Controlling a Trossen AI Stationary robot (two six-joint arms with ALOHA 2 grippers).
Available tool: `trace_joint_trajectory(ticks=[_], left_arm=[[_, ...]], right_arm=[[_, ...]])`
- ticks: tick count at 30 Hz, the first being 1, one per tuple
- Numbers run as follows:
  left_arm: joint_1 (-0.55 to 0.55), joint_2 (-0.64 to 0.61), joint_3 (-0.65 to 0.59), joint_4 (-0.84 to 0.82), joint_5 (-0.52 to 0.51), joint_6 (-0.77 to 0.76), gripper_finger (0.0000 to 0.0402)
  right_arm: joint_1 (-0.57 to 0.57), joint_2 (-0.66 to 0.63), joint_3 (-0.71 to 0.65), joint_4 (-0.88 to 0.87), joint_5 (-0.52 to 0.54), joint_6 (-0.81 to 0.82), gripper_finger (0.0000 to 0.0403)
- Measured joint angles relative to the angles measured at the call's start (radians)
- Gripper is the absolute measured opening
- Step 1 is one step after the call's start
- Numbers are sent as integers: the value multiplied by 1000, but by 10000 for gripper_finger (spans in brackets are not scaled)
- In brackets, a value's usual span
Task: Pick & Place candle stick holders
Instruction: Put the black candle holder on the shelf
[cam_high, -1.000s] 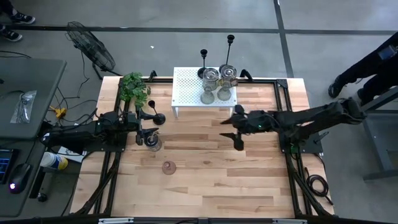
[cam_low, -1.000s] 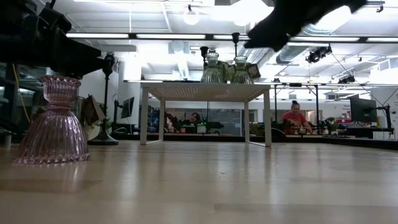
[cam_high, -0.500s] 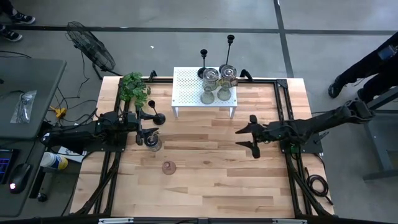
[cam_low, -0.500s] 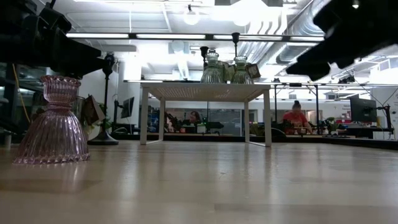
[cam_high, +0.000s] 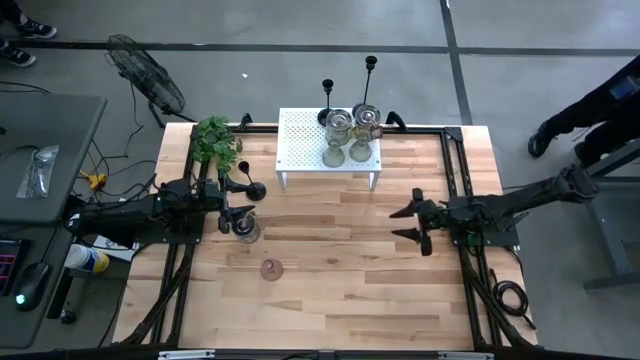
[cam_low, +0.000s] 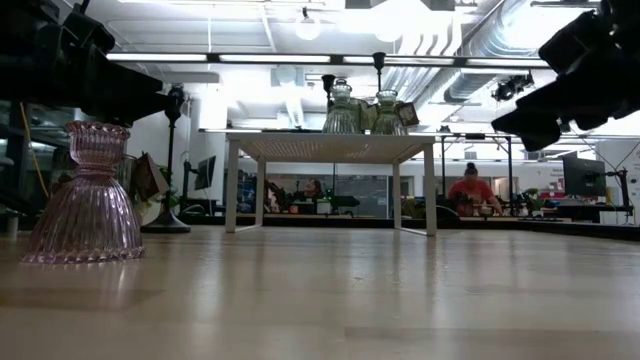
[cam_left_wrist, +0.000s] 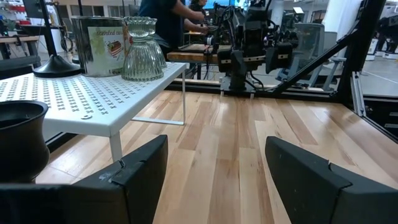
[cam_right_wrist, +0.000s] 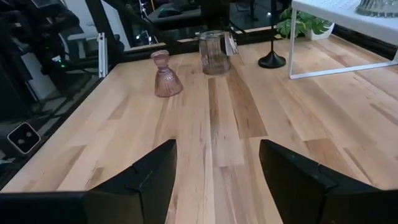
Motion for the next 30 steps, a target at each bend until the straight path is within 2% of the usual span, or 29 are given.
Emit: trace_joint_trajectory(ticks=[9,18,30], left_arm=[[0,0,0,0,0,0,265],[0,0,0,0,0,0,265],[0,0,0,0,0,0,265]], right_arm=[[0,-72,-44,-4,-82,-77,221],[0,-114,-49,-18,-90,-142,221],[-44,-243,-50,-182,-109,-157,221]])
